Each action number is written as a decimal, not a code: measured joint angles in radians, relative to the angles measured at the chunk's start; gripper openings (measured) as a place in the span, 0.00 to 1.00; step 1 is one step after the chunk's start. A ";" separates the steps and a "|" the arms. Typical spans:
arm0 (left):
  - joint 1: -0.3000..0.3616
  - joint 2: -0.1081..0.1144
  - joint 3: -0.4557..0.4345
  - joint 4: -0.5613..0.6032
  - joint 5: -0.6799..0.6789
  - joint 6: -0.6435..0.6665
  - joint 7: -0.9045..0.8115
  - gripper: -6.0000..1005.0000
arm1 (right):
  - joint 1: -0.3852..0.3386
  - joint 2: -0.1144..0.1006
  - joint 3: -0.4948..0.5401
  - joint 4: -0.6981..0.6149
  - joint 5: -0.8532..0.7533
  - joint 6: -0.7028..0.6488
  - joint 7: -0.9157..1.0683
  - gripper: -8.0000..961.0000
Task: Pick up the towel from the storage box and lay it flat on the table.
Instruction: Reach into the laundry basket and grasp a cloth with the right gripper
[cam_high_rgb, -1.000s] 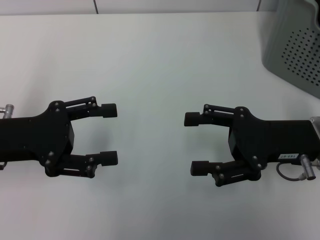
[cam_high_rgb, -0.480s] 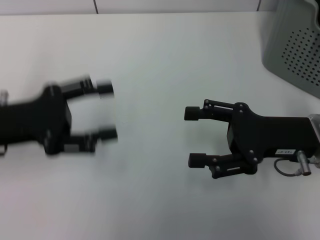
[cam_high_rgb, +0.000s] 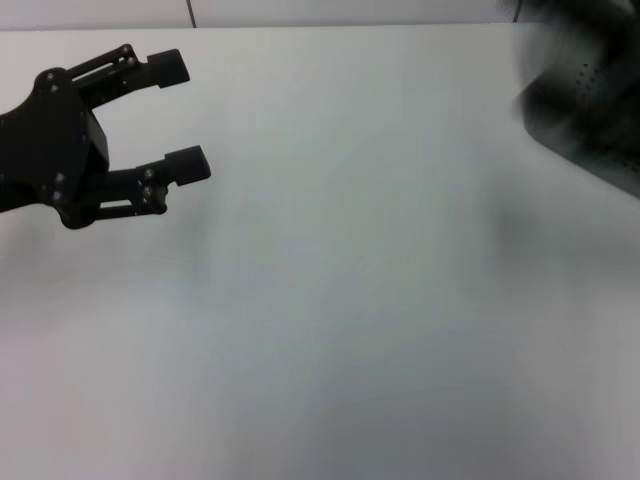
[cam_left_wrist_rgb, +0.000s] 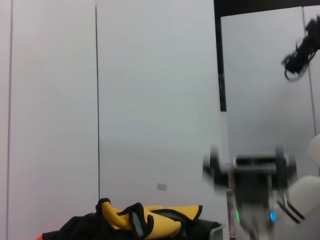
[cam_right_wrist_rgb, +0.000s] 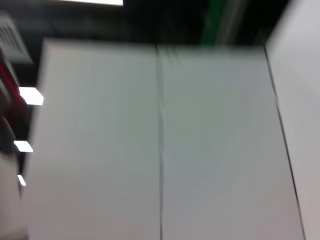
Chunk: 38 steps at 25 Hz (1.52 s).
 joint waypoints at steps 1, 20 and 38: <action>0.004 -0.002 -0.001 -0.001 0.001 0.000 0.008 0.86 | -0.006 -0.009 0.049 -0.046 -0.003 -0.019 0.013 0.91; 0.037 -0.025 -0.003 -0.207 0.014 -0.035 0.212 0.86 | 0.318 -0.058 0.904 -1.476 -1.786 0.166 1.698 0.89; 0.026 -0.041 -0.004 -0.210 0.034 -0.089 0.195 0.86 | 0.300 -0.006 0.803 -1.581 -2.444 -0.122 1.815 0.79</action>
